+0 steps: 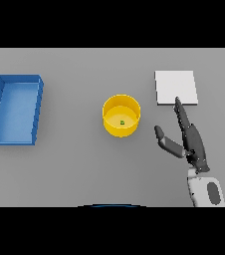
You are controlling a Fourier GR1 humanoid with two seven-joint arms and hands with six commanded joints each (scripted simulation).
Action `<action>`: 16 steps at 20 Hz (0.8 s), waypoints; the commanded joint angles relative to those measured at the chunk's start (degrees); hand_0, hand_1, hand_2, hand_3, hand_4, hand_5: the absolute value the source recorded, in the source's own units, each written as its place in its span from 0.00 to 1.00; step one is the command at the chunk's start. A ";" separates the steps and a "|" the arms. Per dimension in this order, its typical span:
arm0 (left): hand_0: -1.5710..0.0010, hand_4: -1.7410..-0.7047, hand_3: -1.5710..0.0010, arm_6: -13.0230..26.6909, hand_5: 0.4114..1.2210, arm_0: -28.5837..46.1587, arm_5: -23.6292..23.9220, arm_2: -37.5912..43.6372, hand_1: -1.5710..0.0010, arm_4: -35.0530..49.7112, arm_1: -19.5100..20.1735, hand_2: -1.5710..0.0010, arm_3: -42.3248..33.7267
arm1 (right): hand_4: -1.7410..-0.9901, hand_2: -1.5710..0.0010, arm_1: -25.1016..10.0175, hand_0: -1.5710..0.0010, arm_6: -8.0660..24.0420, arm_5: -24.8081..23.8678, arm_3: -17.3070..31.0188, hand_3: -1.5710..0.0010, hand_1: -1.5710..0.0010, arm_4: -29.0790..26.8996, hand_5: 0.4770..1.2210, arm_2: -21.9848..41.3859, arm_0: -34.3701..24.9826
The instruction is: Pick up the red beaker and tilt it to pour out 1 green nut into yellow bowl. Pick up the yellow bowl and place it on the metallic measuring scale.
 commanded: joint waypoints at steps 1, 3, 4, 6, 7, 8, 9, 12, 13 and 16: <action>0.00 0.00 0.00 -0.11 1.00 3.04 0.87 0.44 0.00 1.42 -0.46 0.00 -2.44 | 0.81 1.00 0.48 1.00 -0.40 0.15 0.46 1.00 1.00 -0.22 0.26 0.22 0.14; 0.00 0.00 0.00 0.90 1.00 10.80 2.43 0.93 0.00 4.42 -1.20 0.00 -9.40 | 0.79 1.00 0.32 1.00 -1.56 -0.29 0.02 1.00 1.00 0.91 0.27 0.74 0.91; 0.00 0.00 0.00 1.35 1.00 14.20 3.00 1.09 0.00 5.67 -1.46 0.00 -12.95 | 0.78 1.00 -0.20 1.00 -1.27 -0.15 0.20 1.00 1.00 0.43 0.27 0.07 0.54; 0.00 0.00 0.00 4.19 0.96 20.39 4.01 0.92 0.00 7.41 -1.77 0.00 -20.46 | 0.75 1.00 -0.54 1.00 -1.35 -0.19 0.76 1.00 1.00 0.88 0.27 0.10 0.43; 0.00 0.00 0.00 5.48 0.91 23.18 4.38 0.82 0.00 8.29 -1.95 0.00 -24.45 | 0.76 1.00 -0.24 1.00 -1.16 -0.10 1.16 1.00 1.00 0.70 0.27 0.17 0.12; 0.00 0.00 0.00 7.32 0.85 25.58 4.97 0.52 0.00 8.84 -2.25 0.00 -28.09 | 0.76 1.00 -0.14 1.00 -1.50 0.07 0.77 1.00 1.00 0.74 0.27 0.46 0.57; 0.00 0.00 0.00 8.97 0.79 28.44 5.57 0.20 0.00 9.31 -2.31 0.00 -31.92 | 0.76 1.00 -0.29 1.00 -2.16 0.08 0.63 1.00 1.00 0.78 0.27 0.43 0.79; 0.00 0.08 0.00 15.23 0.56 31.73 5.86 -0.19 0.00 10.31 -2.44 0.00 -38.26 | 0.78 1.00 -0.17 1.00 -0.25 0.04 0.12 1.00 1.00 0.19 0.26 0.08 0.02; 0.00 0.21 0.03 16.72 0.50 32.96 4.82 -0.45 0.00 10.75 -1.87 0.03 -41.08 | 0.78 1.00 0.24 1.00 -0.90 0.05 0.31 1.00 1.00 0.12 0.26 0.30 0.48; 0.40 0.59 0.46 16.04 0.36 36.46 -2.78 -0.49 0.45 15.51 -0.23 0.48 -47.68 | 0.79 1.00 0.15 1.00 -0.91 -0.50 0.34 1.00 1.00 0.66 0.26 0.24 -0.11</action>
